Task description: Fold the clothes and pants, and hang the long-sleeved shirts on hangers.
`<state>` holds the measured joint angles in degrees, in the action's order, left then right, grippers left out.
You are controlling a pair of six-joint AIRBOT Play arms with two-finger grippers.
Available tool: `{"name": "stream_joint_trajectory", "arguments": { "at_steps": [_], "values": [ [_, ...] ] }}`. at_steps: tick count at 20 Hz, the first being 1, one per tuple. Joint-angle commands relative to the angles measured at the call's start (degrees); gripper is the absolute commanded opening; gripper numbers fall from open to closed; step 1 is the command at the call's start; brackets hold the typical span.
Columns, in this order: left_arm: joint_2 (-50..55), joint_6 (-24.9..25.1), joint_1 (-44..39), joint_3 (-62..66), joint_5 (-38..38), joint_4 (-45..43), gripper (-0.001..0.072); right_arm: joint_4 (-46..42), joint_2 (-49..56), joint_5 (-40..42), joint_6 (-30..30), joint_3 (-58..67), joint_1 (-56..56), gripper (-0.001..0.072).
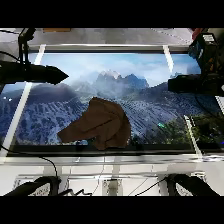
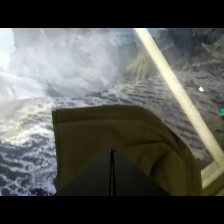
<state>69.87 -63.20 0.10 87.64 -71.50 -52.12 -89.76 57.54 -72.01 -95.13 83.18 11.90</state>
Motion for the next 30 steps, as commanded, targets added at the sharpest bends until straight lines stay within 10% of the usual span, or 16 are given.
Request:
{"name": "stream_joint_trajectory", "arguments": {
  "at_steps": [1, 10, 15, 18, 20, 23, 30],
  "values": [
    [0.0, 0.9, 0.2, -0.7, -6.4, -3.0, 0.001, -0.5, 0.0, 0.3, 2.3, 0.0, 0.0, 0.0012],
    [-13.0, 2.8, 15.2, -31.9, -9.2, -6.7, 0.0011, -8.8, 0.0, -13.0, 21.4, -0.5, -4.1, 0.0011],
    [-16.7, 2.8, 18.8, -47.2, -4.5, -0.4, 0.0028, 7.3, 0.1, -9.5, 25.0, -13.1, -10.4, 0.0011],
    [-16.7, 3.4, 18.8, -47.7, -2.2, 2.1, 0.043, 20.1, 0.1, -9.4, 30.5, -29.1, -10.4, 0.0011],
    [-16.7, 3.4, 18.8, -47.7, -2.0, 4.4, 0.0434, 27.9, 0.1, -5.3, 30.3, -38.7, -10.4, 0.0015],
    [-16.7, 3.4, 18.8, -47.7, -1.6, 6.5, 0.0432, 40.9, 0.1, 7.5, 30.3, -49.5, -10.4, 0.0361],
    [-16.7, 3.4, 18.8, -47.7, -1.1, 6.8, 0.0432, 55.6, 9.3, 17.6, 31.6, -56.3, -9.3, 0.0458]
  ]
}}
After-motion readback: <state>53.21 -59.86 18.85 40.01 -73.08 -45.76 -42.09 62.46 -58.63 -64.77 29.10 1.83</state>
